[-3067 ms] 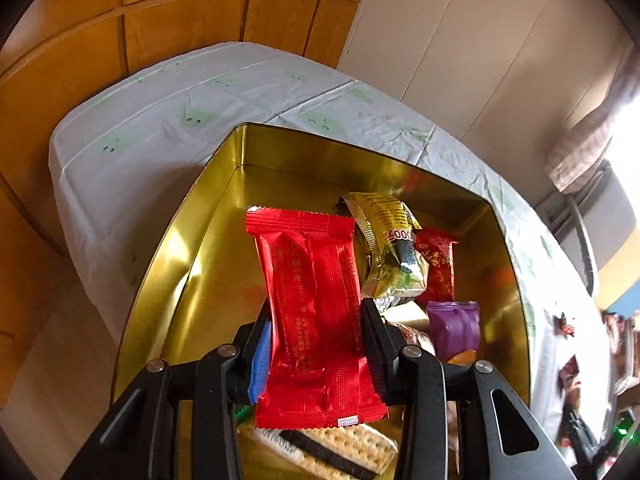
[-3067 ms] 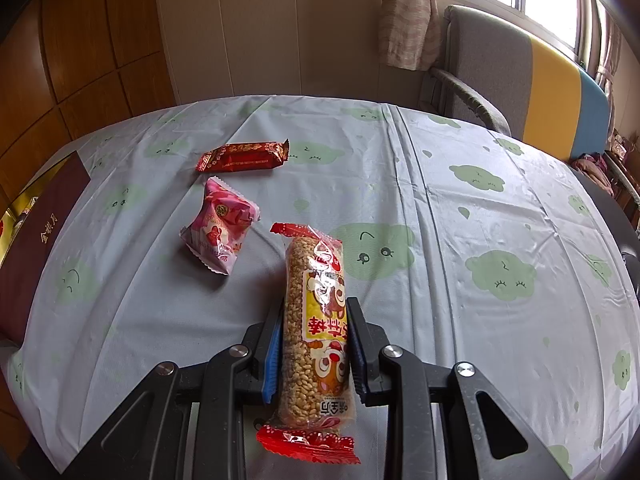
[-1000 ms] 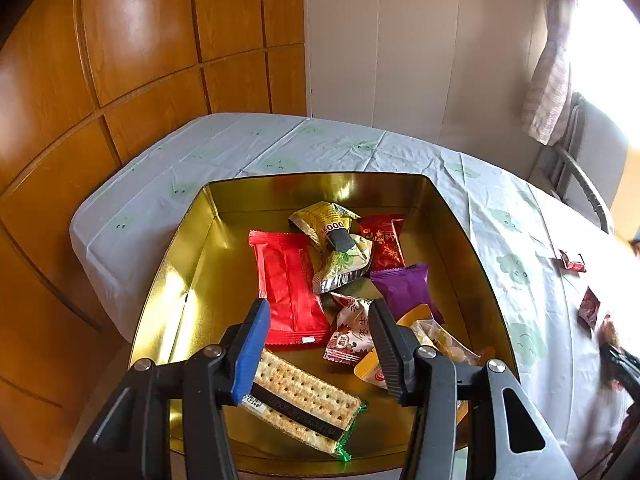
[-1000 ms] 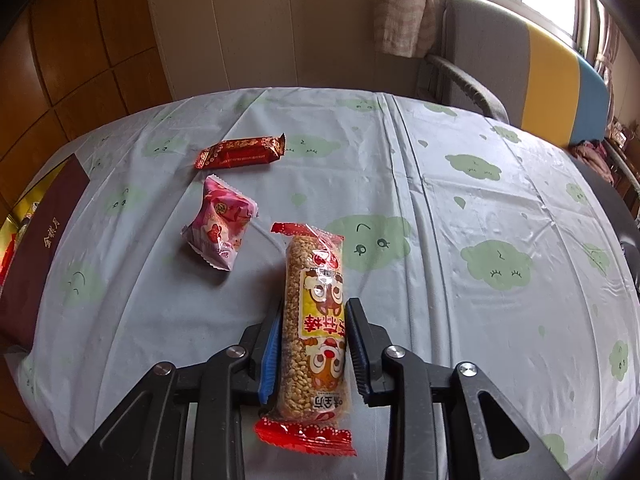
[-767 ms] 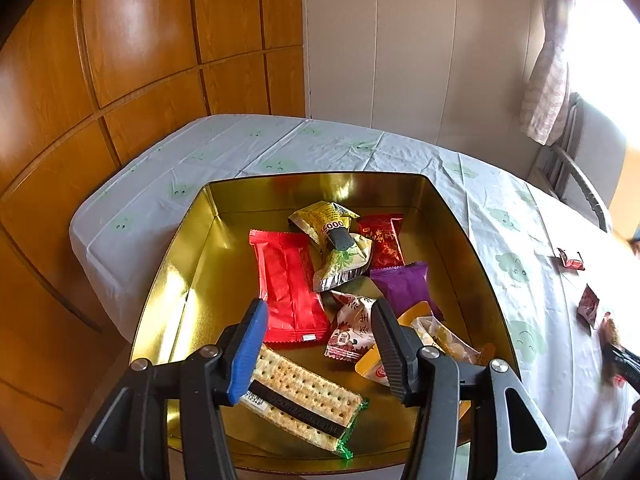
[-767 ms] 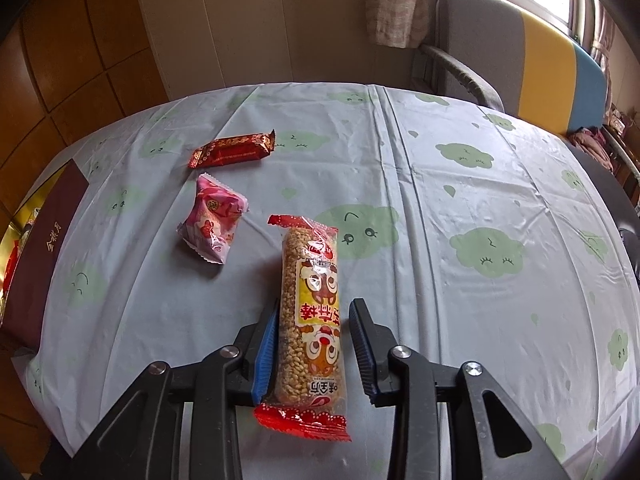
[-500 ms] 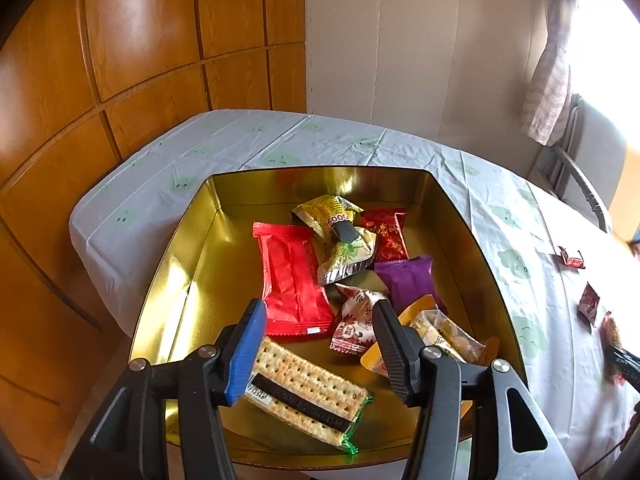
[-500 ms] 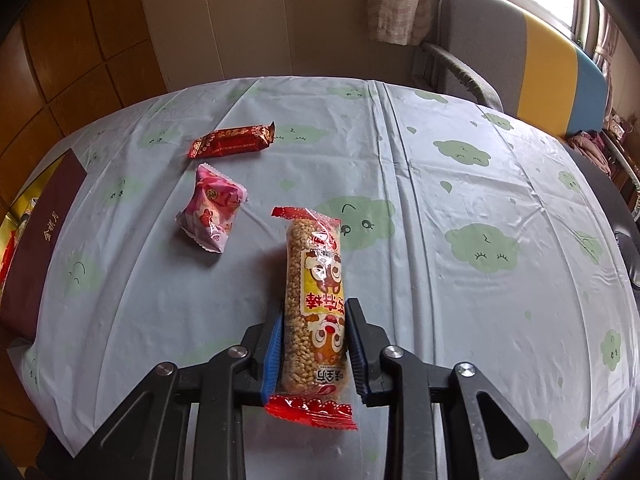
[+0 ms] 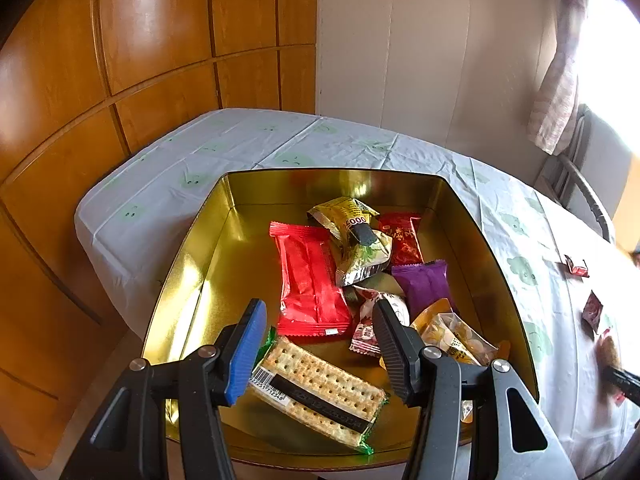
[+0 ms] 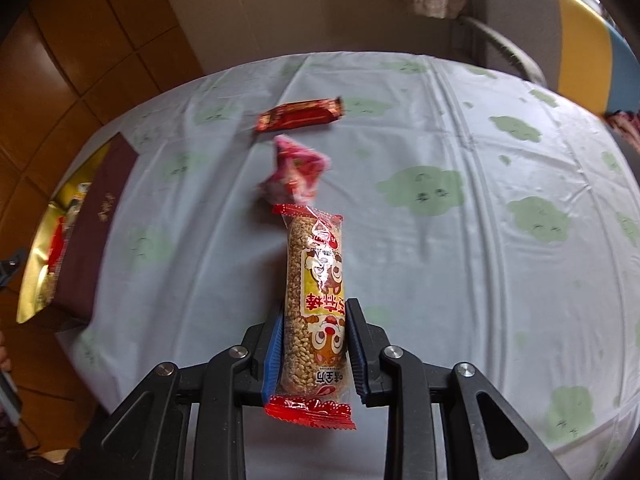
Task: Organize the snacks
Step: 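Lift the puffed-rice bar with the right gripper and carry it toward the tin, then lower the puffed-rice bar into the tin with the right gripper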
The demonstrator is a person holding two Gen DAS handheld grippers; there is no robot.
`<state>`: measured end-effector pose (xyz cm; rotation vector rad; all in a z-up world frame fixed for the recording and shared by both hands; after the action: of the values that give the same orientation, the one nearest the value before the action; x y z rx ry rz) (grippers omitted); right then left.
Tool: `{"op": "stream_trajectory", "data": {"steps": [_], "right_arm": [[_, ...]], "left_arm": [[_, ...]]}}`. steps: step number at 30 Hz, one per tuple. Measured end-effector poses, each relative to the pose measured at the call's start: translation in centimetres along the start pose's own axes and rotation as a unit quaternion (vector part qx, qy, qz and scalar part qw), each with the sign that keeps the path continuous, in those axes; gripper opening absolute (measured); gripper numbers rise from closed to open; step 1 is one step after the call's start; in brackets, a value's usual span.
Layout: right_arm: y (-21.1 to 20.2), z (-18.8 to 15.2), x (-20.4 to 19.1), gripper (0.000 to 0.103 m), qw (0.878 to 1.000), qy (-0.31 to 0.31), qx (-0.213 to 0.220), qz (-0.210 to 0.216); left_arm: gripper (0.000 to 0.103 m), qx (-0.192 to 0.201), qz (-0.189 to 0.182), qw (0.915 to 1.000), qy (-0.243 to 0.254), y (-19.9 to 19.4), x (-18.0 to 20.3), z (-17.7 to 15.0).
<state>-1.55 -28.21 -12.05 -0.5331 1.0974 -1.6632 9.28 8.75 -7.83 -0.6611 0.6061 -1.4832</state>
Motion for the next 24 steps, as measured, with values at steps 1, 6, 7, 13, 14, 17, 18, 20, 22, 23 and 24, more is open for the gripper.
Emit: {"op": "stream_trajectory", "data": {"steps": [1,6,7,13,14,17,18,20,22,23,24], "right_arm": [[0.0,0.0,-0.7,0.029,1.000,-0.004,-0.001,0.009],[-0.2,0.4,-4.8,0.029,0.998,-0.039,-0.002,0.043],[0.0,0.4,-5.1,0.029,0.998,-0.046,-0.004,0.041],[0.7,0.3,-7.1,0.029,0.997,-0.045,-0.015,0.066],[0.7,0.7,-7.5,0.029,0.996,-0.047,-0.013,0.072],[0.9,1.2,-8.6,0.029,0.996,-0.055,-0.009,0.073],[1.1,1.1,-9.0,0.029,0.995,-0.056,-0.013,0.076],[1.2,0.9,-9.8,0.029,0.994,-0.059,-0.018,0.085],[0.8,1.2,-11.4,0.029,0.992,-0.072,-0.015,0.101],[0.6,1.3,-12.1,0.029,0.991,-0.079,-0.013,0.105],[0.4,1.7,-13.2,0.029,0.990,-0.091,-0.010,0.111]], "left_arm": [[0.056,-0.001,0.000,1.0000,-0.001,0.0,-0.1,0.0],[0.056,-0.004,0.006,0.9999,-0.007,0.2,-1.0,-0.3],[0.056,-0.005,0.007,0.9999,-0.009,0.3,-1.1,-0.4],[0.056,-0.004,0.012,0.9998,-0.018,0.4,-2.1,-0.5],[0.056,-0.003,0.013,0.9997,-0.018,0.3,-2.2,-0.4],[0.056,-0.002,0.014,0.9996,-0.023,0.3,-2.4,-0.3],[0.056,-0.002,0.013,0.9996,-0.025,0.3,-2.4,-0.4],[0.056,-0.003,0.012,0.9996,-0.025,0.4,-2.4,-0.4],[0.056,-0.002,0.012,0.9997,-0.023,0.3,-2.4,-0.5],[0.056,-0.002,0.013,0.9996,-0.023,0.3,-2.5,-0.5],[0.056,-0.002,0.014,0.9996,-0.024,0.3,-2.6,-0.4]]}}
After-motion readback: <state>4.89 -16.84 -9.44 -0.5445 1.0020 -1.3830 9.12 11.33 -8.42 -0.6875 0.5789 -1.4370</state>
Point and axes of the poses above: each gripper's, at about its wrist camera, not at the fingertips, and y roughly the way its jaws point, x to its right, z to its top, the point moved 9 cm from there along y, roughly the way its jaws point, and after that the axes turned 1 degree about -z, right-handed, at the moved point
